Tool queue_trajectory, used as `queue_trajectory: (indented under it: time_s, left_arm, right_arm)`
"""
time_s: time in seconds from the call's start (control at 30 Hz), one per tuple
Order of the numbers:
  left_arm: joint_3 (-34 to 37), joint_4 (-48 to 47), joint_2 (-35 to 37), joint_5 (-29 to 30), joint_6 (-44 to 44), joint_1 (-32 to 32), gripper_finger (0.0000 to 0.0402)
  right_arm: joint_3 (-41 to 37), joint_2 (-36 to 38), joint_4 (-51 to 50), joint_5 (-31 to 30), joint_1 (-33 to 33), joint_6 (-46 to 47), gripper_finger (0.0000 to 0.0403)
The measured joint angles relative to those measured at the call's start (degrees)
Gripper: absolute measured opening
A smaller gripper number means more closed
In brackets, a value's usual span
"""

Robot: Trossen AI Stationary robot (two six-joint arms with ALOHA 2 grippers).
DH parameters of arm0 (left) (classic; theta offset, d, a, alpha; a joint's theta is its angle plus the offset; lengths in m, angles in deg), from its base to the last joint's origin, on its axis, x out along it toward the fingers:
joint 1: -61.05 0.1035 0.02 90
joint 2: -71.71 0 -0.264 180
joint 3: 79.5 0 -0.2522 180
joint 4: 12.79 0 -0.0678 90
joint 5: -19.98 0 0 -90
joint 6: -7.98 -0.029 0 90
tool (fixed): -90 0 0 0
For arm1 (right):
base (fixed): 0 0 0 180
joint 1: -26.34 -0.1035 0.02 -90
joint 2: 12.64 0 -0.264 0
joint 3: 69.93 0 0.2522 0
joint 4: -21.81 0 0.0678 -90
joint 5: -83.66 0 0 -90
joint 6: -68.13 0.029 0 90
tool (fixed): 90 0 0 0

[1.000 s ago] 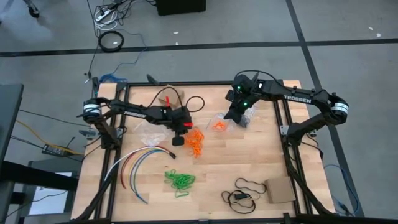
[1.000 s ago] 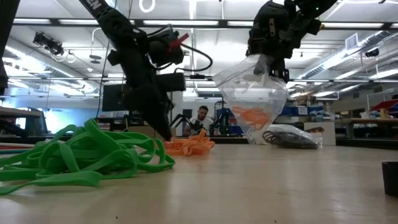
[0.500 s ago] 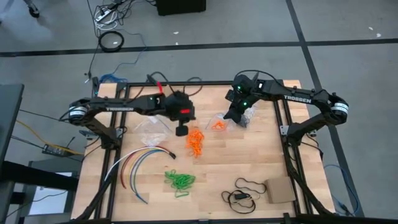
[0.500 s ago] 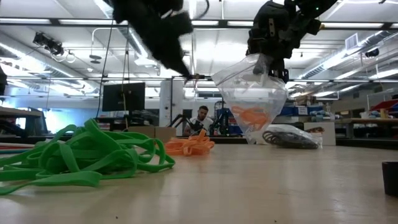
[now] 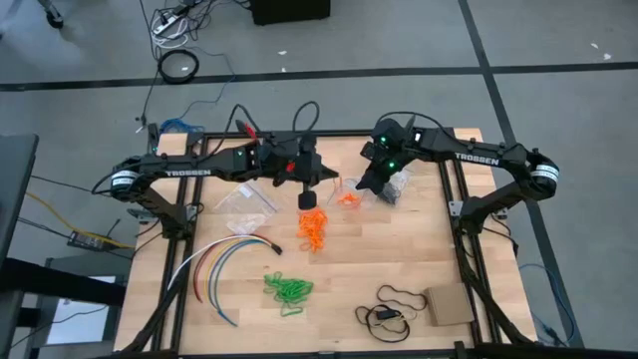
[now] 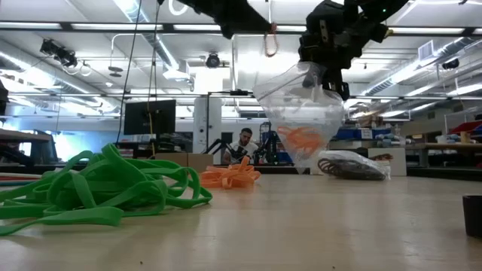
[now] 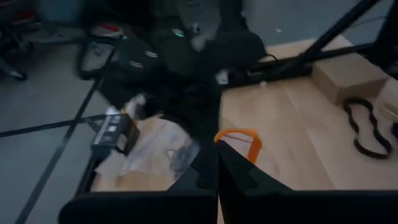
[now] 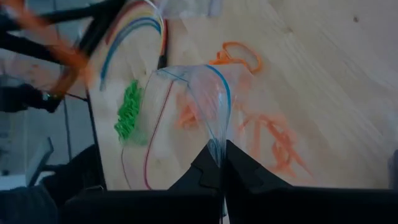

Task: Sort rubber bands
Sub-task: Put the orange rubber band into the transparent zip bag

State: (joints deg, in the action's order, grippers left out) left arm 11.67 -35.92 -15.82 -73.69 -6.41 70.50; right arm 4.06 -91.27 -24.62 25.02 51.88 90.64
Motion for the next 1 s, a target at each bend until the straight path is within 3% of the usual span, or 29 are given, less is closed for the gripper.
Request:
queue_trajectory:
  time_s: [0.4, 0.67, 1.0]
  left_arm:
    - [0.07, 0.12, -6.1, 13.98, -3.6, -2.03, 0.0]
    - [0.07, -2.78, -5.97, 3.04, -3.79, -4.17, 0.0015]
    - [0.07, -6.92, -5.97, 6.94, -4.7, -7.06, 0.0123]
  right_arm:
    - [0.02, 0.0, 7.03, 0.85, -3.75, 6.67, 0.0]
    - [0.02, 0.0, 9.4, 0.78, -4.42, 7.45, 0.0]
    - [0.02, 0.0, 12.07, 1.27, -3.76, 7.88, 0.0]
